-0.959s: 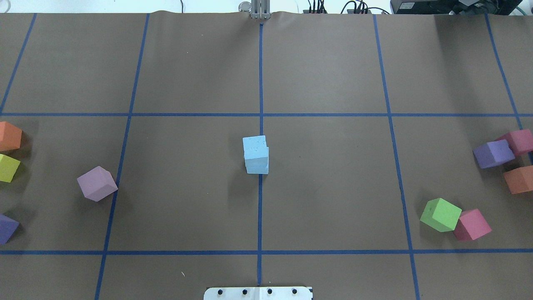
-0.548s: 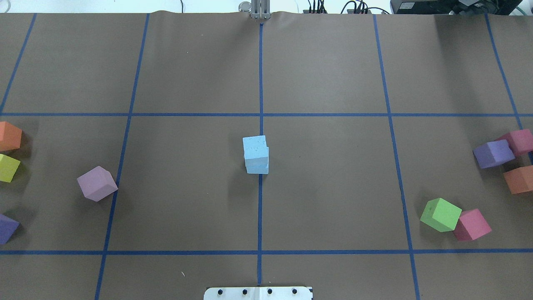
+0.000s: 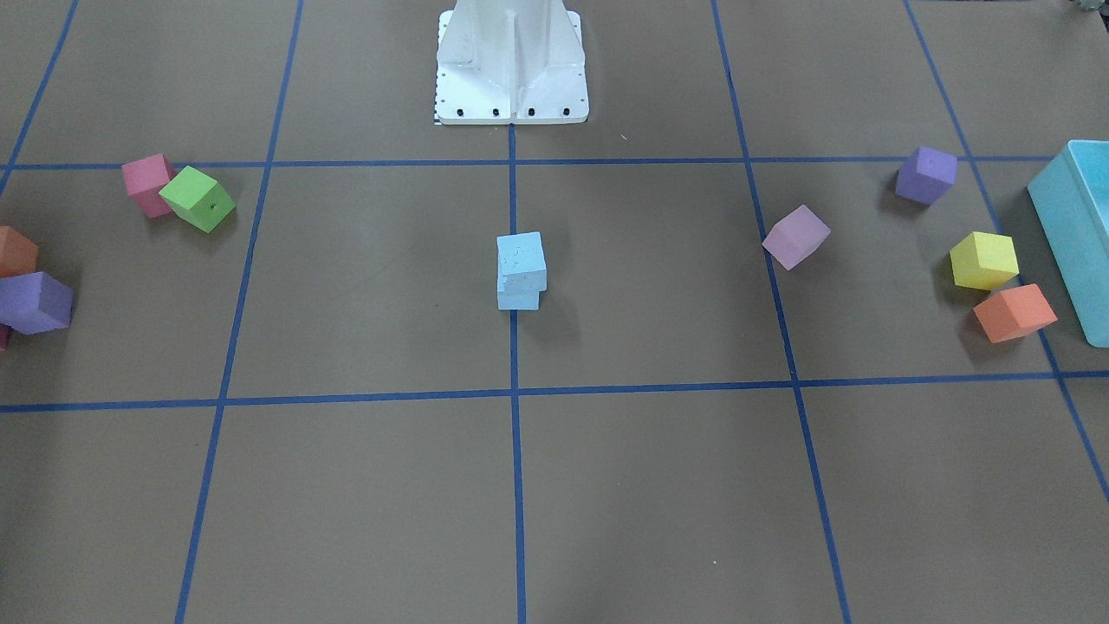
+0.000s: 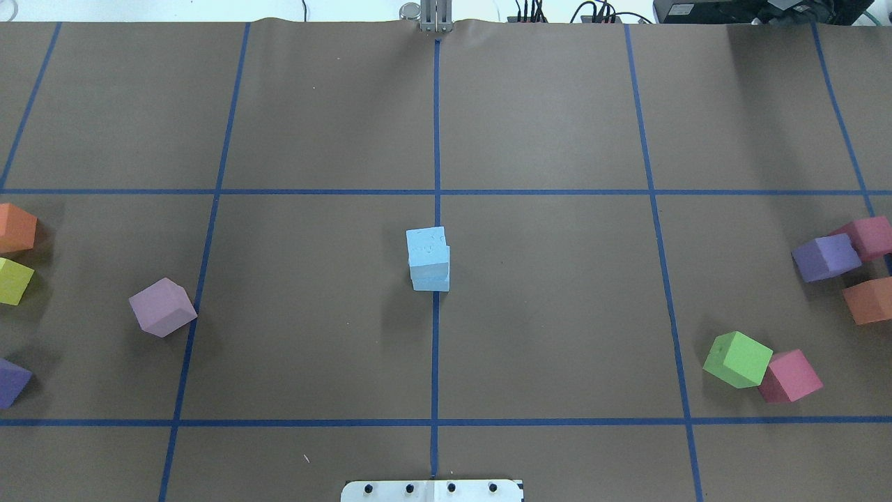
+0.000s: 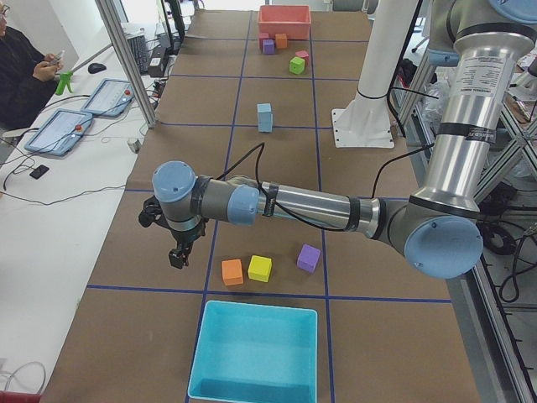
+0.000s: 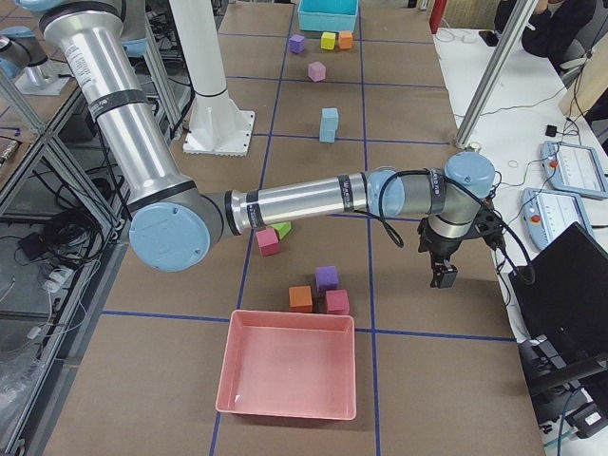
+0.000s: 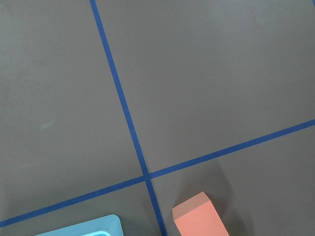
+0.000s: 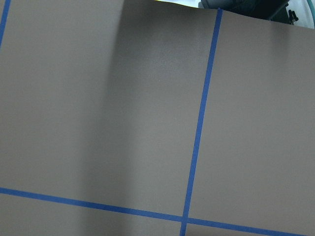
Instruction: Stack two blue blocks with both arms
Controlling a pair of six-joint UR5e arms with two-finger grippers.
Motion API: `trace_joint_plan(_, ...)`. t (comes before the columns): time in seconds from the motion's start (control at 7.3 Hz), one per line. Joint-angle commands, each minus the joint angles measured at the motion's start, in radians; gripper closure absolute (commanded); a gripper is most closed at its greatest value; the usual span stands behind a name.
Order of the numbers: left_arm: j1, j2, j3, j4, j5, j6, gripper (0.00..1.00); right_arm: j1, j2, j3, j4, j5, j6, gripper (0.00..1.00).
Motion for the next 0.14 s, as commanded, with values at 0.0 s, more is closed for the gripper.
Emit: trace_joint_plan(0.0,0.000,-0.004,0.000,-0.001,0.000,-0.001,0.02,-0.002,0.001,-0.004,0.000,0.000,0.001,0.00)
